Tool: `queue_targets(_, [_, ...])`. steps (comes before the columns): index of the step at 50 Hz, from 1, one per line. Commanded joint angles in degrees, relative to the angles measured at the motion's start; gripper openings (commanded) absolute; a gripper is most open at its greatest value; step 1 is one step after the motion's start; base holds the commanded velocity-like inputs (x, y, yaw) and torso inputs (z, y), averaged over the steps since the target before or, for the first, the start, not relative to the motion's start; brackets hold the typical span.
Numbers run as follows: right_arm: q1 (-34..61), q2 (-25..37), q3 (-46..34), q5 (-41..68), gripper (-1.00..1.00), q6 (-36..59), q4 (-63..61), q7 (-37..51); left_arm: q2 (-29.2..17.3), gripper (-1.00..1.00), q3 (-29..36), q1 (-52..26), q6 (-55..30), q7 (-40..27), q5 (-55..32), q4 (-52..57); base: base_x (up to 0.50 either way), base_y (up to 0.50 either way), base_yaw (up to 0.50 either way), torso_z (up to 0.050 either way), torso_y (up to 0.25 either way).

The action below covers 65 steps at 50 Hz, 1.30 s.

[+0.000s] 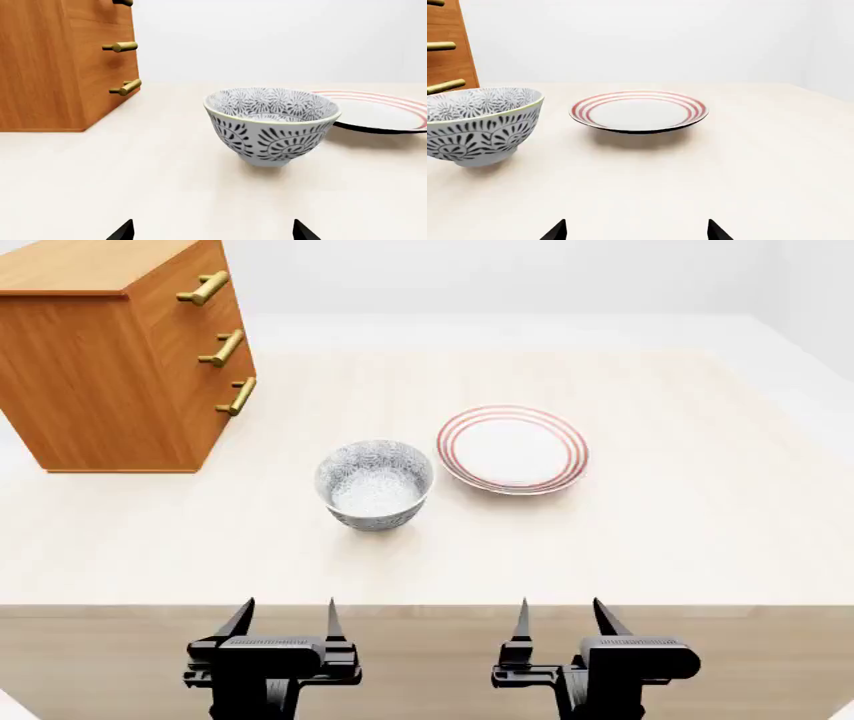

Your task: Open the bottom drawer of the cabinet.

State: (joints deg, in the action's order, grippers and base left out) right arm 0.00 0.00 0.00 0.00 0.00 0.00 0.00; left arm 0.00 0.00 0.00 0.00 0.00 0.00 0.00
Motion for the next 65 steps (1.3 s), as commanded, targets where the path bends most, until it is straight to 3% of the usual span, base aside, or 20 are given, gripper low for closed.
queue_targets(1, [0.0,0.8,-0.8,2.8,1.0,1.3,-0.4,0.0,-1.0,1.0,1.1,0.1,0.0,-0.7,-1.0,0.2,0.0,0.0,0.0,0.0,0.0])
queue_targets(18, [-0.5,3.0,-3.9,5.7,1.0,-0.6,0.0,3.4,-3.5,1.0,3.0,0.0,1.2,-2.9,-4.2,-1.4,0.0,0.33,0.0,0.0,0.0])
queue_targets(25, [0.5,3.8,-4.9,4.0,1.0,3.9,-2.2,6.2,-4.3,1.0,3.7,-0.5,0.0,-3.7,-4.4,-0.6,0.0,0.0,0.0,0.0,0.0])
queue_targets(27, [0.8,4.1,-4.9,4.6,1.0,7.0,-5.2,6.4,-4.6,1.0,3.9,-0.7,-2.1,-3.8,-4.7,1.3,0.0,0.0,0.0,0.0,0.0])
queue_targets(32, [4.4,7.1,-5.7,5.2,1.0,26.8,-28.1,7.4,-6.7,1.0,4.1,-5.9,-21.3,-4.4,-6.5,21.0,0.3,0.0,0.0,0.0,0.0])
queue_targets(35, [6.1,7.8,-6.6,4.8,1.0,31.4,-33.5,7.9,-7.1,1.0,3.6,-7.9,-26.2,-4.9,-7.8,25.9,0.5,0.0,0.0,0.0,0.0])
queue_targets(65, [6.6,8.5,-6.5,6.6,1.0,29.2,-29.7,9.4,-8.3,1.0,4.7,-8.3,-20.9,-6.3,-8.0,19.4,0.5,0.0,0.0,0.0,0.0])
